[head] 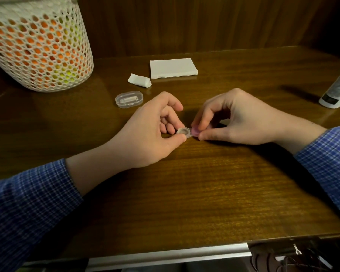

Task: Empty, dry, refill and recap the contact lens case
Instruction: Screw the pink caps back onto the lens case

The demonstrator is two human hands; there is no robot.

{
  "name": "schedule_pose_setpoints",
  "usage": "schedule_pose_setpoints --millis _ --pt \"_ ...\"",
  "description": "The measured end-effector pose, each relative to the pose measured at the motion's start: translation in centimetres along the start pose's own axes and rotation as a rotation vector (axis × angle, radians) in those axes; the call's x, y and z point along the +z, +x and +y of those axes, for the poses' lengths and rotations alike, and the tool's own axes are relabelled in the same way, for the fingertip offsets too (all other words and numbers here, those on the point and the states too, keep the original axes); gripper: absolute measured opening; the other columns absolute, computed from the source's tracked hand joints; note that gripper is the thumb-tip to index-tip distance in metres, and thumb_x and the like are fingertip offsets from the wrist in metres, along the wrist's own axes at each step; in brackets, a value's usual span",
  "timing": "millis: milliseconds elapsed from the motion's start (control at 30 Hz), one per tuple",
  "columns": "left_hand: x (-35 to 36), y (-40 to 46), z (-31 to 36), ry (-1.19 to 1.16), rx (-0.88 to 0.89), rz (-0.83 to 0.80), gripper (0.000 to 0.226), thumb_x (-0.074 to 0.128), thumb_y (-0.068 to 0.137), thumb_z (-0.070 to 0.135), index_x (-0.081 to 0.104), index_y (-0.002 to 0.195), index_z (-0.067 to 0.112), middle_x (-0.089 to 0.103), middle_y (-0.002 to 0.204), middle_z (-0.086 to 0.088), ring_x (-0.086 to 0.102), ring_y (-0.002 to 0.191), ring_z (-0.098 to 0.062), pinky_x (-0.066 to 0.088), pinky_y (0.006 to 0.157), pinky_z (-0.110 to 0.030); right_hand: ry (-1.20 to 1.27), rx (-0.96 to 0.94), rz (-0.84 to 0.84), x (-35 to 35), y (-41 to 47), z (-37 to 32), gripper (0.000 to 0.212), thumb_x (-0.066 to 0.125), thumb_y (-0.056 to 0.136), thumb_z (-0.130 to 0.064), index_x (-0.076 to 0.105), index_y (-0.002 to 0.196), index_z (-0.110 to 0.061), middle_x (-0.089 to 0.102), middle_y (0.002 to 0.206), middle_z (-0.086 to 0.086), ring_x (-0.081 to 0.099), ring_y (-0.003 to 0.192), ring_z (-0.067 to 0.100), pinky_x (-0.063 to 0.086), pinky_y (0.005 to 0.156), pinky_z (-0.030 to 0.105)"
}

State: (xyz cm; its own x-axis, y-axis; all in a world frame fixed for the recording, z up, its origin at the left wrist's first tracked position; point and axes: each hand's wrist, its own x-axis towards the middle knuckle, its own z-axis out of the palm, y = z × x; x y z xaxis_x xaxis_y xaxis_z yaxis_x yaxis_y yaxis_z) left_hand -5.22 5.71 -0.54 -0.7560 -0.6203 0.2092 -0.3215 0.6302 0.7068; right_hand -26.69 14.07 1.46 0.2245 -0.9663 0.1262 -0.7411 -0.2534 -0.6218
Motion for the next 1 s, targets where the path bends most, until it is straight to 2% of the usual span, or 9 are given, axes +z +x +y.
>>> schedule_pose_setpoints --millis 333,567,700,833,1000 --pt "0.1 0.0 0.0 0.011 -0.009 0.005 0.049 0.084 0.082 0.015 0.056 0.122 0.02 0.074 0.091 0.008 0.07 0.084 -0.01 0.058 0.074 -0.029 0.006 0.019 0.072 0.7 -0.2 -0.3 0.009 0.086 0.08 -0.023 0.078 0.077 -0.019 0.077 0.088 -0.012 0.072 0.09 -0.004 0.053 0.08 0.01" --pt "0.2 -0.2 0.1 0.006 -0.013 -0.002 0.05 0.083 0.083 0.016 0.057 0.125 0.023 0.073 0.092 0.008 0.07 0.086 -0.01 0.059 0.076 -0.03 -0.016 0.047 0.091 0.9 -0.2 -0.8 0.01 0.085 0.081 -0.021 0.077 0.076 -0.022 0.077 0.087 -0.012 0.072 0.089 -0.005 0.057 0.081 0.018" --pt "0.0 -0.1 0.1 0.019 0.004 -0.028 0.067 0.083 0.084 0.019 0.048 0.141 0.023 0.071 0.095 0.009 0.068 0.09 -0.009 0.057 0.08 -0.026 -0.006 0.028 0.054 0.6 -0.1 -0.6 0.007 0.085 0.082 -0.02 0.078 0.08 -0.021 0.079 0.091 -0.011 0.072 0.091 -0.004 0.055 0.082 0.013" --pt "-0.5 -0.3 -0.1 0.045 0.039 -0.075 0.08 0.084 0.082 0.024 0.04 0.149 0.024 0.069 0.097 0.012 0.066 0.095 -0.004 0.055 0.084 -0.02 -0.033 0.02 0.043 0.4 0.0 -0.3 0.008 0.083 0.083 -0.023 0.079 0.088 -0.026 0.078 0.096 -0.015 0.071 0.096 -0.002 0.057 0.086 0.018" --pt "-0.9 -0.6 -0.1 0.053 0.072 -0.084 0.078 0.084 0.082 0.018 0.042 0.148 0.022 0.068 0.097 0.011 0.066 0.095 -0.005 0.054 0.083 -0.021 -0.028 0.042 0.066 0.4 0.0 -0.3 0.014 0.082 0.079 -0.033 0.076 0.092 -0.032 0.074 0.098 -0.015 0.069 0.091 0.0 0.059 0.077 0.019"
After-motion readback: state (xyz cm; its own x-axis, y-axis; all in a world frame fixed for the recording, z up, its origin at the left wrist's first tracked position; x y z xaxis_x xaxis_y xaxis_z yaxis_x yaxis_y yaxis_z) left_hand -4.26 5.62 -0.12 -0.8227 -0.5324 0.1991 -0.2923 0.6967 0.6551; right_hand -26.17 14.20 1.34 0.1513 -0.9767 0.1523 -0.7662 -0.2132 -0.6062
